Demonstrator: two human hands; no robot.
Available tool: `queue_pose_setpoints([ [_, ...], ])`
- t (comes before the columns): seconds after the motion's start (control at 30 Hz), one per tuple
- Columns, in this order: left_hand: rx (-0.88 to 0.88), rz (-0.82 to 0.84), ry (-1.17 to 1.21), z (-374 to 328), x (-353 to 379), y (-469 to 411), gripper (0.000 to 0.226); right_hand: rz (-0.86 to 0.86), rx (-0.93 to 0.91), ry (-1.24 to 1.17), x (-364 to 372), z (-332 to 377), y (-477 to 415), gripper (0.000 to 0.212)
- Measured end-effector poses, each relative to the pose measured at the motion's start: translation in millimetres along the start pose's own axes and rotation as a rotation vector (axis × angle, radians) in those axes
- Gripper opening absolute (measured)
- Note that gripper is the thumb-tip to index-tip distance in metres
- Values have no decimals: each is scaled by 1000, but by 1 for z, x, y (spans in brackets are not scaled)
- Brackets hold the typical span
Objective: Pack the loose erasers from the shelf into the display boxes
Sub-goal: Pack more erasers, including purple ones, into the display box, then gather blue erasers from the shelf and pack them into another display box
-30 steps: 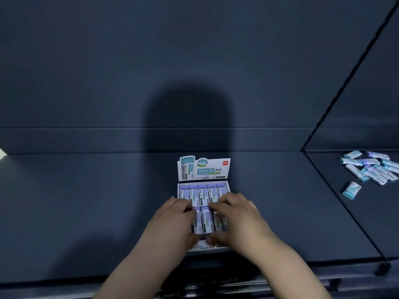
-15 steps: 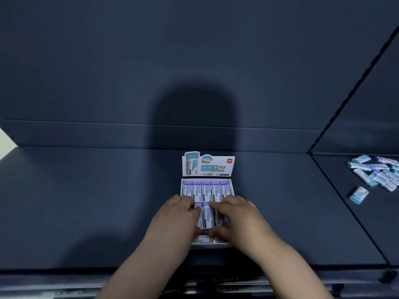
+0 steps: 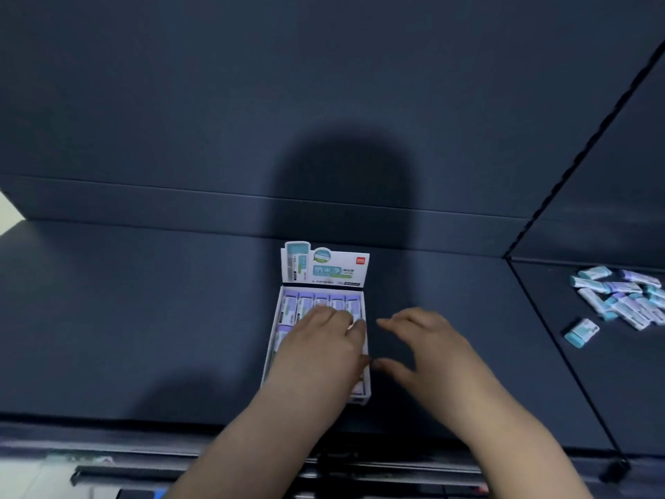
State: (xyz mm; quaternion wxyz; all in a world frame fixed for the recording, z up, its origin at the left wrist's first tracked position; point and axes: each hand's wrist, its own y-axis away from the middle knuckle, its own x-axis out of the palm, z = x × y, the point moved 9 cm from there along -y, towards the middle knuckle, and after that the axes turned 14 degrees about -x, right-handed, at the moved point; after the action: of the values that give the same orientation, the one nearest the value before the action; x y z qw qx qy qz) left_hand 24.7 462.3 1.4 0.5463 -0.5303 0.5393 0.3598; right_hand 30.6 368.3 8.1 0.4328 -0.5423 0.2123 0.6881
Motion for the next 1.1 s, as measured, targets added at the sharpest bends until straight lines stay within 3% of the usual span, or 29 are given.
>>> queue_pose_setpoints([
  [0.1,16,10,8,-22,12,1,54,33,15,24,2,-10,12,56],
  [0.47,67,90,27,-39,17,-3,42,33,213,73,-9,-32,51,66],
  [0.63,132,230,57,-54,10,-2,53,23,323,80,-19,-37,71,68],
  [0.8,181,151,57,-72,4,5,55,-23,359,89,-34,-41,99,68],
  [1.1,202,149,32,-183,20,7,57,-54,342,175,-86,-95,178,67],
])
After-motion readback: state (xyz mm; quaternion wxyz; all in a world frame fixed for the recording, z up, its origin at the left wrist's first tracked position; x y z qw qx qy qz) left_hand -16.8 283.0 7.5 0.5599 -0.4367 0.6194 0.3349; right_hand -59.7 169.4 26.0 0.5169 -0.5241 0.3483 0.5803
